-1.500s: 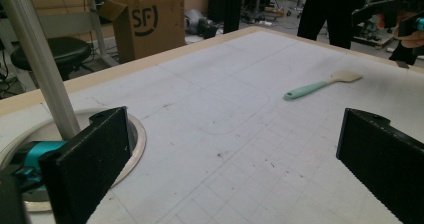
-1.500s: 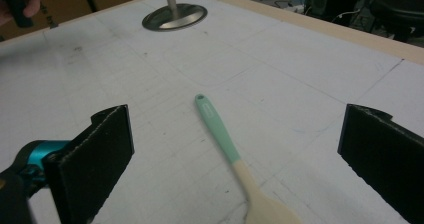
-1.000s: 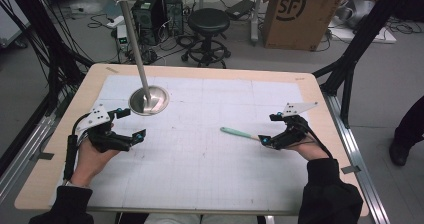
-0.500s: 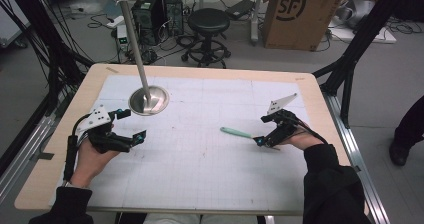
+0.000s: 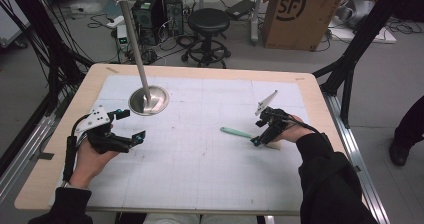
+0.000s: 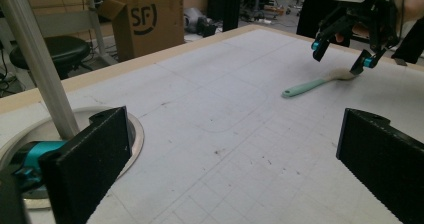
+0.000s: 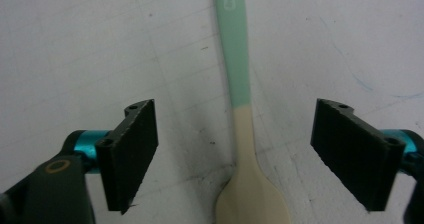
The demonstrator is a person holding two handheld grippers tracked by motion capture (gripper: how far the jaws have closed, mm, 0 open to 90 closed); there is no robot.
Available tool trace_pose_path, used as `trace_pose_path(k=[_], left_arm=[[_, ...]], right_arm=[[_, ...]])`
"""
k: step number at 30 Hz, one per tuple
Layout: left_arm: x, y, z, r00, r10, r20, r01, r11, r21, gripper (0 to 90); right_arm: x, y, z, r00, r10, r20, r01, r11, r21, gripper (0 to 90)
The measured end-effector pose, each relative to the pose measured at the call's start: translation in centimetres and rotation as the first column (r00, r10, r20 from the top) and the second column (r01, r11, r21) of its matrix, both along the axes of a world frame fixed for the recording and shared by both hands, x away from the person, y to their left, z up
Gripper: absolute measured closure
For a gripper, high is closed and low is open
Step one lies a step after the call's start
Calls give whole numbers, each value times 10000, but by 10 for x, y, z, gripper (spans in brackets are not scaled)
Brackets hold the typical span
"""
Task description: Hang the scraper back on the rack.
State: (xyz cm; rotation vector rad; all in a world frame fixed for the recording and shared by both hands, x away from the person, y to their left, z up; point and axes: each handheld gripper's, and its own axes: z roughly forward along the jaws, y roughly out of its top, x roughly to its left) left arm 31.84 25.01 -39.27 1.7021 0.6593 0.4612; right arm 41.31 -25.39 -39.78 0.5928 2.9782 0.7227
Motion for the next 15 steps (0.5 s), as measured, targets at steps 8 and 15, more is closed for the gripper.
trace_pose_path(k=[8, 15], left_arm=[[0, 1, 0, 10000, 20, 24, -20, 10000, -38, 17], [-1, 1, 0, 10000, 53, 5, -53, 10000, -65, 17]], right_arm=[[6, 14, -3, 9987, 355, -359, -400, 9902, -1339, 411], [7, 25, -3, 9969, 593, -511, -688, 9752, -2102, 541]])
